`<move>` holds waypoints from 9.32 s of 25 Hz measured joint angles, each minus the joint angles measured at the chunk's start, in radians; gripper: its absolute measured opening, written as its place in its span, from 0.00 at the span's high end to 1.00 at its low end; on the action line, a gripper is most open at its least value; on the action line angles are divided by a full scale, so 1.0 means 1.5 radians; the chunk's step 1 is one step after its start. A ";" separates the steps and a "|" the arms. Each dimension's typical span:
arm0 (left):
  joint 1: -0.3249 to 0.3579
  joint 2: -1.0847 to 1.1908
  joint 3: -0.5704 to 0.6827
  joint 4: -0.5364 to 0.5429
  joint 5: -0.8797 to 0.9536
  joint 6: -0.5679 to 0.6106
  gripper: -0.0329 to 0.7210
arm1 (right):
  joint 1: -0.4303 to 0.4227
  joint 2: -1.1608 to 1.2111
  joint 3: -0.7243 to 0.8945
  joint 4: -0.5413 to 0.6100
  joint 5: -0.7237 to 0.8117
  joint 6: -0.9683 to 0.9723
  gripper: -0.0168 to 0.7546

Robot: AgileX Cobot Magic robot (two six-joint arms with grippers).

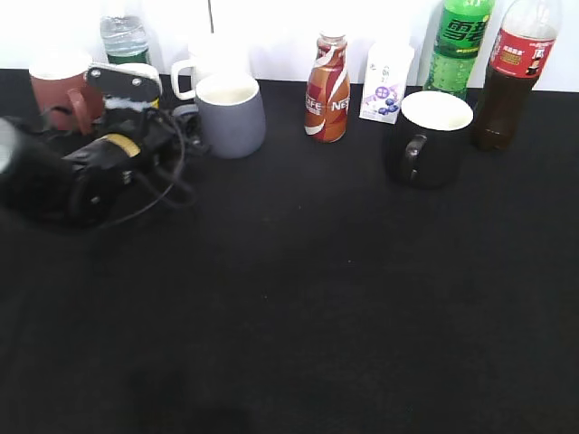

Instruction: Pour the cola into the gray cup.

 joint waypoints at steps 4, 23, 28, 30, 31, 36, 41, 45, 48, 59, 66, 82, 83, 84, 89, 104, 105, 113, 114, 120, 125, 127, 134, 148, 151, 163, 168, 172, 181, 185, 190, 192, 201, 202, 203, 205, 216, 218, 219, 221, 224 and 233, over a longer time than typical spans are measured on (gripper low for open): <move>0.001 0.021 -0.034 -0.019 0.009 0.005 0.85 | 0.000 0.000 0.000 0.000 0.000 0.000 0.22; -0.001 -0.165 0.212 0.208 -0.130 -0.059 0.89 | 0.000 0.048 -0.008 0.005 -0.187 0.000 0.22; -0.001 -0.174 0.245 0.261 -0.199 -0.083 0.89 | 0.000 0.378 0.140 0.013 -0.791 0.000 0.22; -0.001 -0.174 0.245 0.292 -0.216 -0.083 0.89 | 0.000 0.575 0.147 0.013 -1.020 0.000 0.22; -0.001 -0.174 0.245 0.298 -0.220 -0.083 0.89 | 0.000 0.695 0.147 0.008 -1.142 0.000 0.22; -0.001 -0.174 0.245 0.301 -0.220 -0.083 0.89 | -0.001 1.102 0.008 -0.085 -1.353 0.110 0.22; -0.001 -0.174 0.245 0.304 -0.220 -0.083 0.89 | -0.106 1.180 -0.127 -0.364 -1.307 0.250 0.22; -0.001 -0.174 0.245 0.304 -0.239 -0.083 0.89 | -0.136 1.276 -0.236 -0.512 -1.298 0.304 0.22; -0.001 -0.174 0.245 0.306 -0.244 -0.083 0.89 | -0.135 1.337 -0.284 -0.515 -1.306 0.307 0.22; -0.001 -0.174 0.245 0.310 -0.245 -0.083 0.89 | -0.077 1.479 -0.407 -0.429 -1.360 0.265 0.25; -0.001 -0.174 0.245 0.315 -0.245 -0.083 0.89 | -0.075 1.502 -0.416 -0.444 -1.400 0.236 0.44; -0.001 -0.288 0.323 0.386 -0.245 -0.125 0.89 | 0.178 1.134 -0.294 -0.562 -1.212 0.133 0.45; -0.001 -0.303 0.339 0.387 -0.245 -0.125 0.89 | 0.200 1.139 -0.294 -0.560 -1.205 0.092 0.45; -0.001 -0.311 0.348 0.390 -0.245 -0.125 0.89 | 0.219 1.146 -0.294 -0.556 -1.199 0.053 0.45; -0.001 -0.316 0.377 0.400 -0.245 -0.125 0.89 | 0.246 1.155 -0.294 -0.527 -1.153 -0.207 0.45; -0.001 -0.316 0.377 0.366 -0.245 -0.054 0.89 | 0.248 1.156 -0.294 -0.425 -1.174 -0.620 0.45; -0.001 -0.316 0.377 0.365 -0.245 -0.053 0.89 | 0.248 1.156 -0.294 -0.419 -1.185 -0.653 0.45; -0.001 -0.316 0.377 0.366 -0.245 -0.052 0.89 | 0.248 1.156 -0.294 -0.370 -1.205 -0.737 0.47; -0.001 -0.316 0.377 0.367 -0.244 -0.052 0.89 | 0.248 1.156 -0.294 -0.368 -1.205 -0.747 0.47; -0.001 -0.316 0.378 0.369 -0.244 -0.052 0.89 | 0.248 1.156 -0.294 -0.362 -1.205 -0.757 0.47; -0.001 -0.316 0.378 0.369 -0.243 -0.047 0.89 | 0.248 1.156 -0.294 -0.361 -1.208 -0.758 0.47; -0.001 -0.316 0.378 0.369 -0.241 -0.047 0.89 | 0.248 1.156 -0.294 -0.360 -1.209 -0.760 0.47; -0.001 -0.316 0.378 0.369 -0.239 -0.046 0.89 | 0.248 1.156 -0.294 -0.358 -1.210 -0.764 0.47; -0.001 -0.316 0.378 0.338 -0.229 -0.045 0.89 | 0.248 1.156 -0.294 -0.373 -1.203 -0.583 0.47; -0.001 -0.316 0.378 0.335 -0.229 -0.045 0.89 | 0.248 1.156 -0.294 -0.410 -1.203 -0.467 0.47; -0.001 -0.296 0.361 0.222 -0.229 -0.045 0.89 | 0.175 1.086 -0.247 -0.392 -1.289 0.322 0.47; -0.001 -0.165 0.220 0.138 -0.229 -0.002 0.89 | 0.025 0.979 -0.136 -0.392 -1.263 0.338 0.47; -0.001 -0.049 0.099 0.121 -0.229 0.005 0.89 | -0.019 0.979 -0.097 -0.384 -1.242 0.339 0.47; 0.007 0.083 -0.060 0.084 -0.187 0.030 0.89 | -0.021 0.979 -0.094 -0.382 -1.236 0.337 0.47; 0.005 0.083 -0.060 0.046 -0.177 0.045 0.89 | -0.021 0.979 -0.094 -0.382 -1.235 0.335 0.47; 0.000 0.089 -0.062 0.048 -0.186 0.051 0.79 | -0.021 0.979 -0.094 -0.380 -1.235 0.328 0.47; 0.000 0.091 -0.062 0.046 -0.182 0.050 0.74 | -0.021 0.979 -0.094 -0.377 -1.235 0.325 0.47; 0.000 0.043 0.080 0.048 -0.274 0.050 0.64 | -0.021 0.979 -0.094 -0.373 -1.235 0.322 0.48; -0.001 0.019 0.110 0.048 -0.275 0.050 0.64 | -0.021 0.979 -0.094 -0.361 -1.235 0.313 0.48; -0.005 -0.008 0.151 0.048 -0.275 0.049 0.64 | -0.021 0.979 -0.094 -0.335 -1.235 0.283 0.48; -0.029 -0.092 0.240 0.047 -0.274 0.049 0.64 | -0.023 0.990 -0.098 -0.255 -1.237 0.218 0.48; -0.072 -0.511 0.339 0.028 0.057 0.049 0.64 | -0.148 1.400 -0.387 -0.553 -1.406 0.312 0.48; -0.072 -0.511 0.339 0.028 0.065 0.049 0.64 | -0.145 1.450 -0.421 -0.587 -1.423 0.312 0.48; -0.072 -0.511 0.339 0.028 0.065 0.049 0.64 | -0.144 1.478 -0.435 -0.592 -1.442 0.312 0.48; -0.072 -0.511 0.339 0.028 0.066 0.049 0.64 | -0.144 1.521 -0.460 -0.596 -1.468 0.312 0.48; -0.072 -0.511 0.339 0.027 0.066 0.049 0.64 | -0.143 1.545 -0.477 -0.590 -1.480 0.295 0.36; -0.072 -0.511 0.339 0.027 0.066 0.044 0.64 | -0.151 1.488 -0.406 -0.558 -1.471 0.285 0.19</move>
